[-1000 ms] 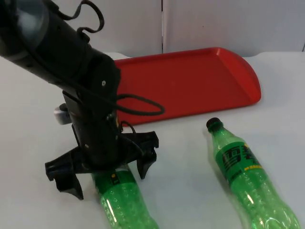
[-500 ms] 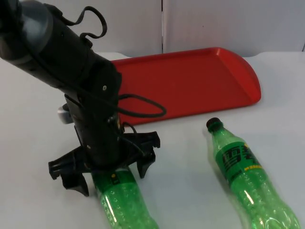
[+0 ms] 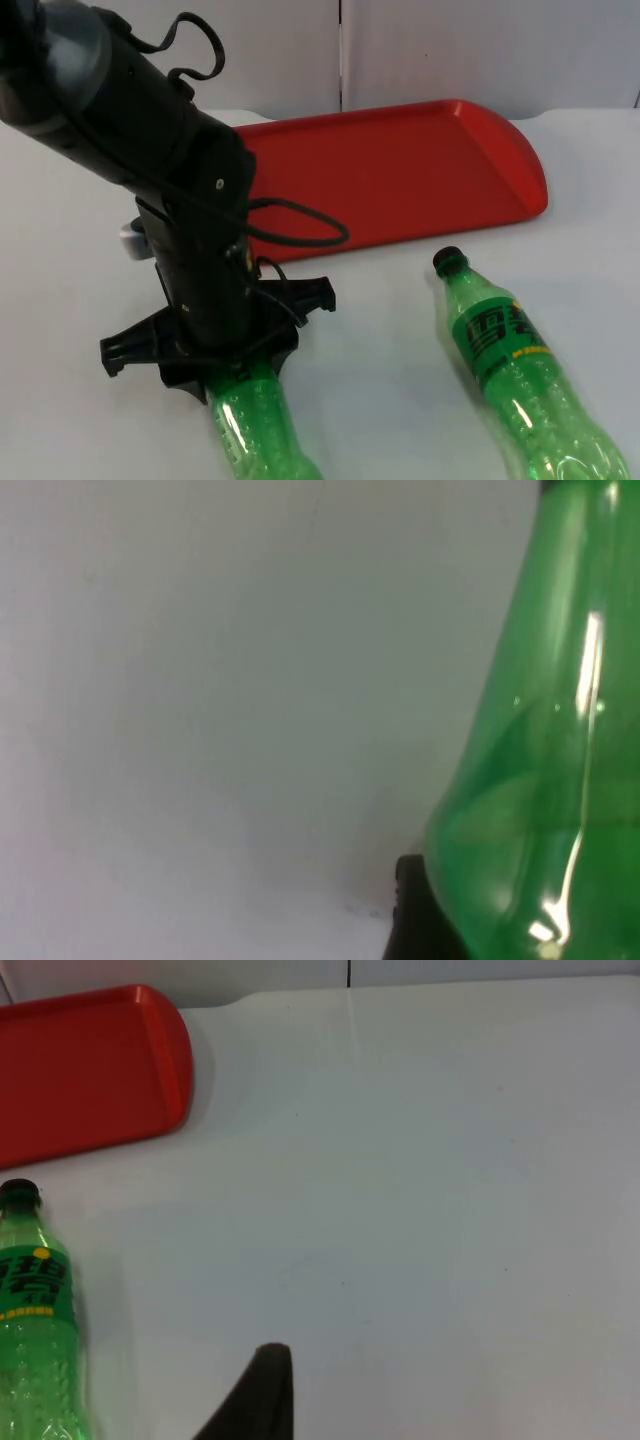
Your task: Place the bottle upright on the tray.
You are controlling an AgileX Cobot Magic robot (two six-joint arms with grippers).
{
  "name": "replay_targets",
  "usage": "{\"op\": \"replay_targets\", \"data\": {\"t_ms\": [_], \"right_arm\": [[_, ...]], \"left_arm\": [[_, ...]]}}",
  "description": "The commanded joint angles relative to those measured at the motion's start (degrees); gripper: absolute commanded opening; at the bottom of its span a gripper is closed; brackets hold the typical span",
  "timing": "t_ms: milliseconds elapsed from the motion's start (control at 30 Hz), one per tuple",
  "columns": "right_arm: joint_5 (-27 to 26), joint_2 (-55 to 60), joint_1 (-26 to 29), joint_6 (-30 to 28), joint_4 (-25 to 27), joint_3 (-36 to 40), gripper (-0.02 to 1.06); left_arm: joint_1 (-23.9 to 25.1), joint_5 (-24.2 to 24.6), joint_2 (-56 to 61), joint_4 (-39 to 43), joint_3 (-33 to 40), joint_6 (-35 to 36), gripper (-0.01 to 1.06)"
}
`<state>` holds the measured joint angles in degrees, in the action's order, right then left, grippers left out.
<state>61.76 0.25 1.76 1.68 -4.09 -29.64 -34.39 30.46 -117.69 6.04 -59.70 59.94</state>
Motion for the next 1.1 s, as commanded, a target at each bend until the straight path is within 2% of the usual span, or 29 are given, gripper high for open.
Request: {"op": "replay_targets", "data": {"t_ms": [0, 133, 233, 400, 467, 500, 667, 700, 833, 867, 1000, 1033, 1067], "right_arm": [[0.0, -0.3, 0.3, 0.0, 0.1, 0.1, 1.05], [0.0, -0.3, 0.3, 0.0, 0.1, 0.1, 1.05], [0.0, -0.3, 0.3, 0.0, 0.1, 0.1, 1.05], [0.0, -0.3, 0.3, 0.0, 0.1, 0.1, 1.05], [0.0, -0.3, 0.3, 0.0, 0.1, 0.1, 1.05], [0.0, -0.3, 0.3, 0.0, 0.1, 0.1, 1.05], [0.0, -0.3, 0.3, 0.0, 0.1, 0.1, 1.05], [0.0, -0.3, 0.3, 0.0, 0.1, 0.1, 1.05], [0.0, -0.3, 0.3, 0.0, 0.1, 0.1, 1.05], [0.0, -0.3, 0.3, 0.0, 0.1, 0.1, 1.05], [0.0, -0.3, 0.3, 0.0, 0.1, 0.1, 1.05], [0.0, -0.3, 0.3, 0.0, 0.1, 0.1, 1.05], [0.0, -0.3, 0.3, 0.0, 0.1, 0.1, 1.05]], "left_arm": [[-0.3, 0.3, -0.1, 0.0, -0.1, 0.3, 0.0], [-0.3, -0.2, 0.0, -0.1, -0.1, 0.3, 0.0], [-0.3, -2.8, 2.1, 0.8, -0.1, -3.0, 0.0], [-0.3, -6.2, 5.8, 4.6, -0.1, -3.1, 0.0], [-0.3, -10.3, 8.7, 7.1, -0.1, -3.1, 0.0], [-0.3, -10.3, 8.7, 7.1, -0.1, -3.1, 0.0], [-0.3, -18.6, 15.0, 13.8, -0.1, -3.1, 0.0], [-0.3, -18.6, 15.0, 13.8, -0.1, -3.1, 0.0], [-0.2, -26.7, 19.6, 23.0, -0.1, -3.1, 0.0], [-0.2, -26.7, 19.6, 23.0, -0.1, -3.1, 0.0], [1.7, -36.8, 22.6, 34.1, -0.1, -3.1, 0.0], [1.7, -36.8, 22.6, 34.1, -0.1, -3.1, 0.0], [2.8, -41.5, 23.2, 38.1, -0.1, -3.1, 0.0]]}}
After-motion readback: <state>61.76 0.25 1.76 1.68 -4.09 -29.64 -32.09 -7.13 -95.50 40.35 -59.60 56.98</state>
